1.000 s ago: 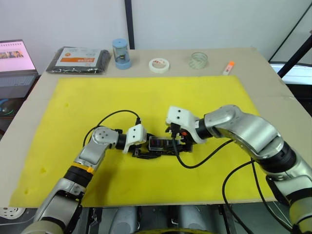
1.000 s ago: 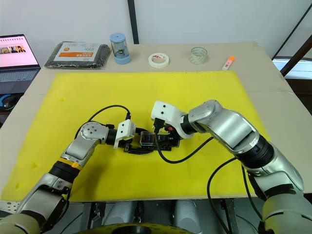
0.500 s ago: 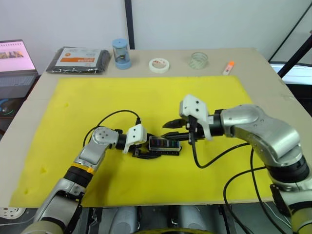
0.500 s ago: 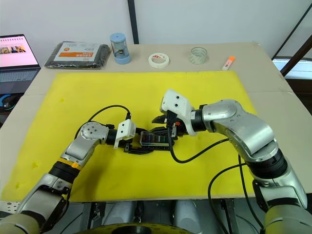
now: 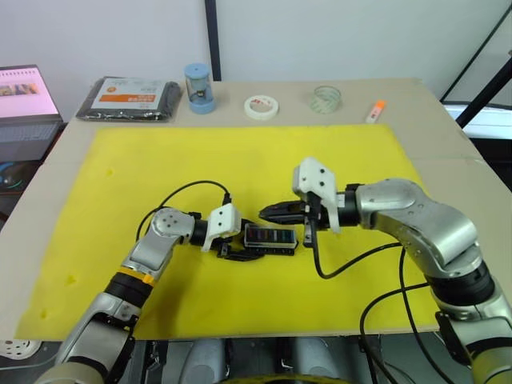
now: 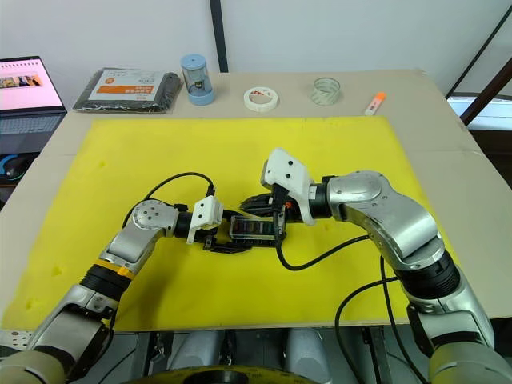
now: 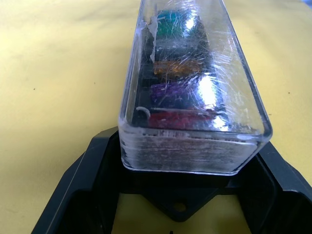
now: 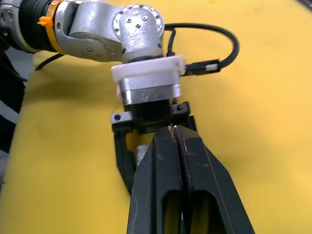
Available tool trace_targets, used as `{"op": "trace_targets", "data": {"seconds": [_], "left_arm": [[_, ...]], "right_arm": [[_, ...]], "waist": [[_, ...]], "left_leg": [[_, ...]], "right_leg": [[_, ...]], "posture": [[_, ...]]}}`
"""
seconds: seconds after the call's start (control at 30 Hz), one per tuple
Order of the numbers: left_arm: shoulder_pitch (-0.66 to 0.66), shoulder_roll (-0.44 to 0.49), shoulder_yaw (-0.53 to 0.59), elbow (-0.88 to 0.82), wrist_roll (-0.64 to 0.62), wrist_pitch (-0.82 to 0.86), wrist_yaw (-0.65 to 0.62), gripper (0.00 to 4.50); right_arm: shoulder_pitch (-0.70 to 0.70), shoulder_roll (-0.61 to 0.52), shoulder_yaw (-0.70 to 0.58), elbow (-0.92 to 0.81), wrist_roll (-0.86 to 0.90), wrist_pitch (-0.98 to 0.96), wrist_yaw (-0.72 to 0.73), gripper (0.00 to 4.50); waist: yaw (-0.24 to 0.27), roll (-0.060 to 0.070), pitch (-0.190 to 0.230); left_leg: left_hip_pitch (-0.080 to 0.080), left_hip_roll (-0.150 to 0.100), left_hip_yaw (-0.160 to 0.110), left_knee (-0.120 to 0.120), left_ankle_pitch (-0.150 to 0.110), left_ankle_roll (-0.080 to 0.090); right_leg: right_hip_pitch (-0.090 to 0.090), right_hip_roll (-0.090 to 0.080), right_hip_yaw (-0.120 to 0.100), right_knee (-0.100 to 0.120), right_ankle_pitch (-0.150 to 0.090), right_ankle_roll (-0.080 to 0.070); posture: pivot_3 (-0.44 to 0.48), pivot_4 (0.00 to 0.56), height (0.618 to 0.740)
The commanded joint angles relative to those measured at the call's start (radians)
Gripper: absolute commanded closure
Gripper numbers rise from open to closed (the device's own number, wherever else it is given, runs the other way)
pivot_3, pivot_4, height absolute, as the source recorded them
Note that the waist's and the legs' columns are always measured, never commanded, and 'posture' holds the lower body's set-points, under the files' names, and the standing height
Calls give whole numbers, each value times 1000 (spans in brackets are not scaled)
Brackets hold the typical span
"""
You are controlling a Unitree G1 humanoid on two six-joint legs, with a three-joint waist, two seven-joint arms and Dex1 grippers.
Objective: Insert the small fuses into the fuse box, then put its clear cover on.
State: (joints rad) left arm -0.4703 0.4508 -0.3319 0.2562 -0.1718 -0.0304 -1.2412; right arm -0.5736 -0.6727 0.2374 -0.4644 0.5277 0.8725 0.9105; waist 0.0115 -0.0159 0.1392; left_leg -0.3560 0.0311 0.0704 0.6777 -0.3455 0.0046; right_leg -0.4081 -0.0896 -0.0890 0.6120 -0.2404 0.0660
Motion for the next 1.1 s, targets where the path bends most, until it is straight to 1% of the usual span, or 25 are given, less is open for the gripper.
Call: {"op": "trace_targets", "data": {"seconds": [0.03, 0.1, 0.13, 0.17, 0.23, 0.4, 0.53, 0.63, 0.7, 0.8, 0.87, 0.97, 1.03, 1.1], "left_arm": [[12, 4, 2, -11, 11, 9, 3, 1734], [17, 5, 4, -27, 7, 18, 6, 1734], [23, 7, 4, -38, 6, 23, 8, 1734], [29, 9, 4, -47, 6, 25, 9, 1734], [38, 13, 5, -61, 5, 32, 10, 1734], [51, 22, 9, -85, 4, 43, 13, 1734], [57, 34, 13, -97, 9, 44, 18, 1734], [55, 42, 37, -106, 4, 55, 42, 1734], [54, 47, 53, -115, -5, 67, 59, 989], [78, 81, 86, -178, -33, 117, 64, 14], [106, 115, 107, -223, -47, 143, 62, 14], [178, 209, 164, -321, -89, 206, 39, 0], [217, 262, 218, -394, -139, 261, 34, 0], [247, 324, 306, -479, -227, 353, 32, 0]], "right_arm": [[46, 29, 91, 126, -86, -59, -14, 4451], [72, 39, 160, 240, -174, -120, -27, 4451], [82, 31, 195, 301, -226, -158, -30, 4451], [92, 21, 218, 338, -264, -194, -22, 4451], [107, 3, 234, 360, -288, -226, 1, 4451], [117, 1, 202, 325, -260, -235, 31, 4451], [101, 21, 134, 252, -197, -215, 36, 4451], [93, 5, 74, 177, -152, -189, 48, 4451], [85, -7, 34, 135, -119, -160, 52, 4500], [62, -54, -48, 70, -47, -92, 77, 4500], [56, -87, -79, 46, -28, -72, 87, 4500], [54, -161, -117, 24, -9, -57, 128, 3882], [62, -217, -128, 19, -14, -70, 162, 3233], [77, -288, -155, 24, -20, -95, 207, 2523]], "waist": [[0, 0, 0], [-1, 1, 0], [-2, 3, -3], [-2, 4, -6], [-3, 5, -10], [-2, 5, -13], [-2, 5, -13], [-2, 6, -12], [-2, 6, -11], [-4, 7, -9], [-4, 8, -7], [-6, 8, -6], [-6, 8, -5], [-4, 8, -4]], "left_leg": [[0, 0, 0, 0, 0, 0], [0, 0, 0, 0, -1, 1], [0, 0, 1, 0, -1, 1], [1, 0, 1, 0, -1, 2], [3, 0, 1, 0, -2, 3], [4, 1, 1, 0, -2, 4], [3, 1, 0, 0, -2, 4], [2, 1, 0, 0, -2, 4], [1, 1, 0, 0, -2, 4], [0, 1, 0, 0, -2, 4], [0, 1, 0, 0, -2, 4], [0, 1, 0, 0, -2, 4], [0, 1, 0, 0, -3, 4], [-1, 1, 0, 0, -3, 4]], "right_leg": [[0, 0, 0, 0, 0, 0], [0, 0, 0, 0, 0, 0], [0, 0, 0, 0, 0, 0], [1, 0, 0, 0, 0, 0], [3, 1, 0, 0, 0, 0], [4, 1, 0, -1, 0, 0], [3, 1, 0, 0, 0, 0], [2, 1, 0, -1, 0, 0], [0, 1, 0, 0, 0, 0], [0, 1, 0, -1, 0, 0], [-1, 0, 0, 0, 0, 0], [-1, 0, 0, -1, 0, 0], [-1, 0, 0, -1, 0, 0], [-2, -3, 0, -1, 0, 0]], "posture": [[0, 150, 740], [0, 150, 740], [0, 150, 740], [0, 150, 740], [0, 150, 740], [0, 150, 740], [0, 150, 740], [0, 150, 740], [0, 150, 740], [0, 150, 740], [0, 150, 740], [0, 150, 740], [0, 150, 740], [0, 150, 740]]}}
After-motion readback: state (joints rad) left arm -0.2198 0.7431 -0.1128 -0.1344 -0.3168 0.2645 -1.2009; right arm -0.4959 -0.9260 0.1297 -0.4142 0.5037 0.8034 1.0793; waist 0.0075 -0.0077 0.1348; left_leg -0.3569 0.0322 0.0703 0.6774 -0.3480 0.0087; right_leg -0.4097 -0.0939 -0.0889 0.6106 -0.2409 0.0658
